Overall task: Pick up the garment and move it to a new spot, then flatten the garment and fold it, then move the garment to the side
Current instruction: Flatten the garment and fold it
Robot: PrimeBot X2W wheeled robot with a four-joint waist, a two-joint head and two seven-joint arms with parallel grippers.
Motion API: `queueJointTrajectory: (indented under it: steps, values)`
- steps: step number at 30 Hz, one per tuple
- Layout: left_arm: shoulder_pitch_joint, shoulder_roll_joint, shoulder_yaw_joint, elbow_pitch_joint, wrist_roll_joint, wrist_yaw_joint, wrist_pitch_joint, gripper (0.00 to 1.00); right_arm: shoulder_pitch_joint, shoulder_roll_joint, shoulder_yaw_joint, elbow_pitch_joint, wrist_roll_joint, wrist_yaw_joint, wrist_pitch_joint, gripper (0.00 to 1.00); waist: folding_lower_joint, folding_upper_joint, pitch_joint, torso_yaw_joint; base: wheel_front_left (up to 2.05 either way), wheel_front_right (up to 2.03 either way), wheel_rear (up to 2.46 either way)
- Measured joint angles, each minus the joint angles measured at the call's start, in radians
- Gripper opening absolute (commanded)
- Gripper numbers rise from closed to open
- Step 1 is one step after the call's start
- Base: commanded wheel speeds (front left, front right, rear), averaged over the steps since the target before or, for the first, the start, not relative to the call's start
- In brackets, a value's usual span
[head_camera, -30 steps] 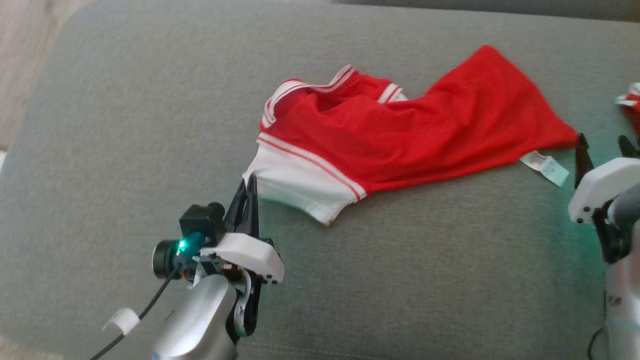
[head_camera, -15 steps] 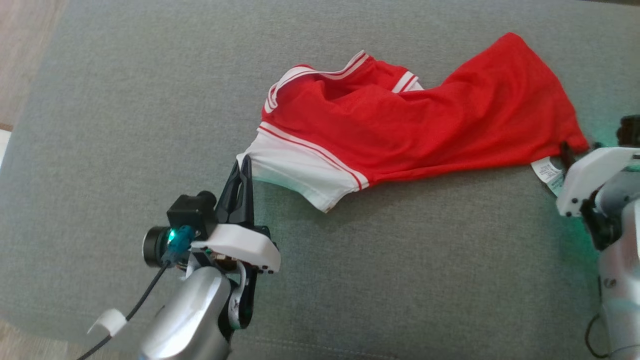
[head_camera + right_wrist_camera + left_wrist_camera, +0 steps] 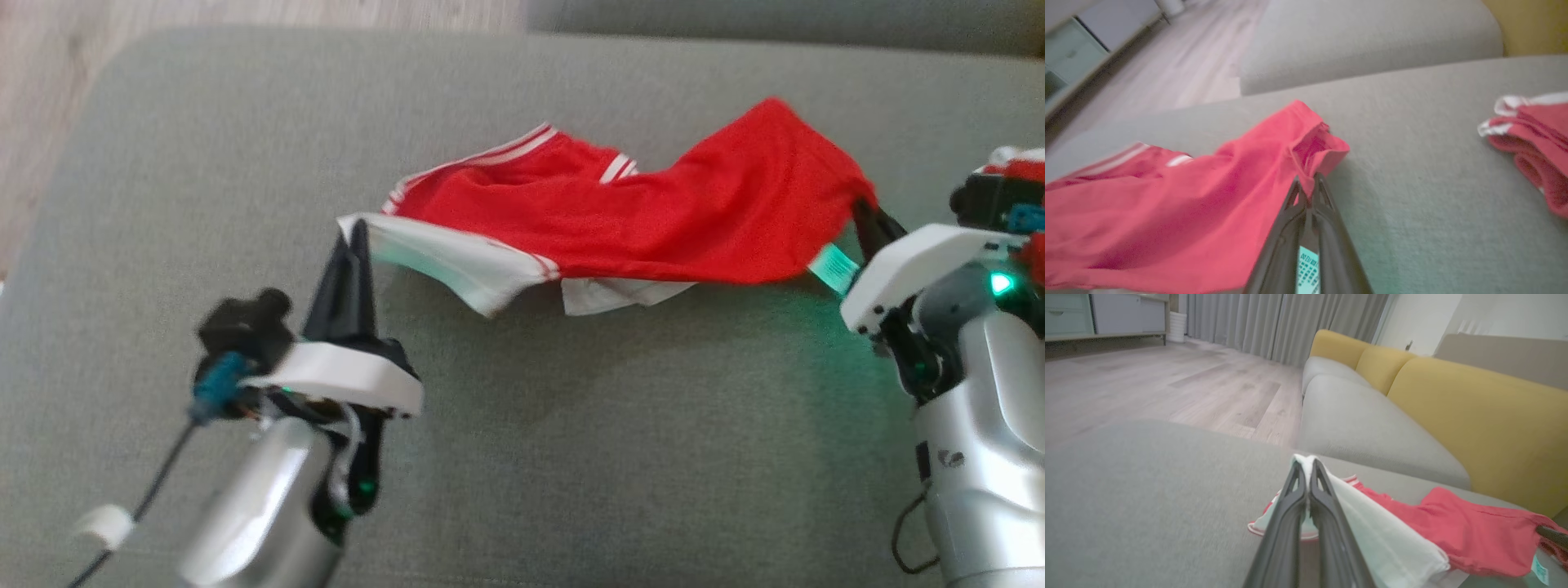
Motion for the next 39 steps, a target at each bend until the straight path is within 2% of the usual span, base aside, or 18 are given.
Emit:
queueJointTrajectory:
  steps: [5,11,17,23,27,31,35,39]
  values:
    - [0.000,0.075,0.033,-0.137,0.000,-0.003,0.046,0.00,0.050,0.000,0.047,-0.165,0.138,0.000,0.000,0.00,-0.0001,0.0000,-0.081,-0.019,0.00,0.00,0.00]
    - [-0.037,0.176,0.064,-0.365,0.011,0.006,0.153,0.00,0.168,0.000,0.017,-0.446,0.266,0.000,0.066,0.00,-0.0003,0.0000,-0.188,-0.039,0.00,0.00,0.00]
    - [-0.202,0.241,0.106,-0.575,0.016,0.007,0.274,0.00,0.222,0.015,-0.068,-0.782,0.276,0.000,0.167,0.00,-0.0003,0.0000,-0.253,-0.064,0.00,0.00,0.00]
    - [-0.366,0.288,0.121,-0.654,0.016,-0.007,0.389,0.00,0.234,0.049,-0.135,-1.018,0.256,0.000,0.275,0.00,-0.0001,0.0000,-0.270,-0.101,0.00,0.00,0.00]
    - [-0.429,0.306,0.121,-0.653,0.016,-0.016,0.434,0.00,0.230,0.068,-0.142,-1.056,0.259,0.000,0.333,0.00,0.0000,0.0000,-0.270,-0.121,0.00,0.00,0.00]
    - [-0.484,0.313,0.115,-0.574,0.011,-0.031,0.474,0.00,0.195,0.069,-0.130,-1.049,0.216,0.000,0.379,0.00,0.0000,0.0000,-0.238,-0.139,0.00,0.00,0.00]
    - [-0.492,0.313,0.097,-0.450,0.011,-0.049,0.492,0.00,0.123,0.071,-0.080,-0.954,0.146,0.000,0.388,0.00,0.0002,0.0000,-0.193,-0.152,0.00,0.00,0.00]
    - [-0.587,0.314,0.080,-0.287,0.046,-0.082,0.495,0.00,-0.018,0.060,-0.035,-0.773,0.062,0.000,0.359,0.00,0.0002,0.0000,-0.121,-0.163,0.00,0.00,0.00]
